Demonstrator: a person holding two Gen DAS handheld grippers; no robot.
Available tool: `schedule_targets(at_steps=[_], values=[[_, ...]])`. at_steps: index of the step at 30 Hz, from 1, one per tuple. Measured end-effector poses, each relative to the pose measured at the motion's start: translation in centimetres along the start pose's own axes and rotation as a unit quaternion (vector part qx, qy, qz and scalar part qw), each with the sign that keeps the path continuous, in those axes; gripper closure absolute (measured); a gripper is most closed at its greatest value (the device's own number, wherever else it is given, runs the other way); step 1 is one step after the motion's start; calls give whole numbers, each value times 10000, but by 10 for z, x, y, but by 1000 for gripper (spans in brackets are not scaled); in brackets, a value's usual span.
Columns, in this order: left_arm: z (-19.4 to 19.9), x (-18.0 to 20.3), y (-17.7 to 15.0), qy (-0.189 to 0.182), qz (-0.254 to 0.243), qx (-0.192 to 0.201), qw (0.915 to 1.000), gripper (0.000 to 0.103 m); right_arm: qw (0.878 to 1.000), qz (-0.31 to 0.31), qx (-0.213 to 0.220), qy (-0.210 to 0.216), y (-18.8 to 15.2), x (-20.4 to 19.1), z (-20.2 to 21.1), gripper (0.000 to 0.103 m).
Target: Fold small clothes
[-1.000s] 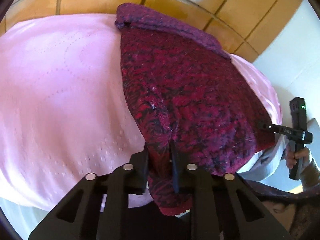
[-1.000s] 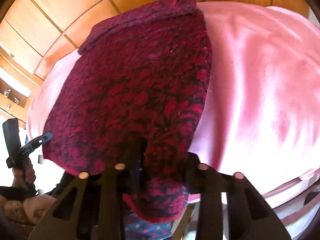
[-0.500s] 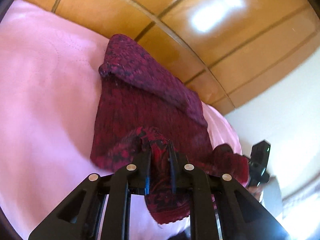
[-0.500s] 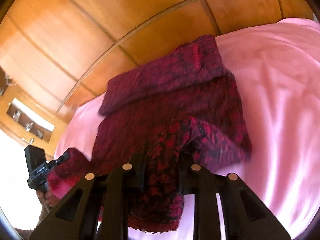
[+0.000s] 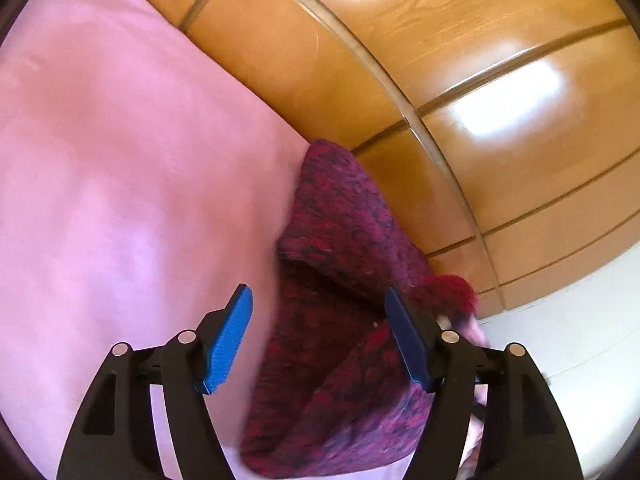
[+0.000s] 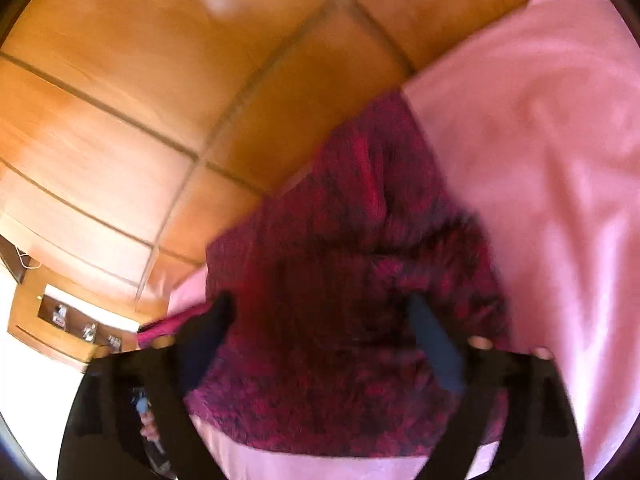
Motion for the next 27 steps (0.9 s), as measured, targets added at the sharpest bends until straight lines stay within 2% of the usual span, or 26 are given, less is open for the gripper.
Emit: schedule_targets(at_steps=[3,6,10,13,15,16,17,18,23,27], values=[[13,-10,-20,-121,-509,35,9986,32,9997,191,136,16,2,-2,26,8],[22,-19,-50,-230,-1062,-61,9941,31,9974,665,28,-272,-15,4,52,9],[8,-17,-86,-166,-1527,-320,9876,30,9896,1068,-549,-798,-53,19,50,31],[-4,-3,-94,-188,-1713,-336,9845,30,9797,1363,-758,-1256,-69,35,31,43],[-13,7,-94,-179,-1801,-396,9827,50,9755,1448,-745,-1478,-70,42,24,59],[-16,12,-94,-64,-1882,-382,9814,71,9736,1474,-717,-1589,-69,43,23,72],[-17,13,-94,48,-1957,-396,9799,83,9731,1479,-704,-1623,-68,43,23,83],[-15,13,-93,43,-1922,-421,9804,88,9737,1478,-680,-1595,-67,42,26,87],[5,10,-102,-24,-1996,-389,9791,92,9742,1564,-631,-1499,-75,21,43,91],[29,2,-108,-160,-1847,-397,9819,92,9760,1574,-693,-1335,-92,4,58,92]])
Point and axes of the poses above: each gripper's, at about its wrist camera, not at the fingertips, and z roughly against the way its jaws point, x to its right, y to its top, the point moved 7 cm from there along -z, roughly the way its jaws point, and after that the axes turned 12 degrees about y, right-handed, at the moved point
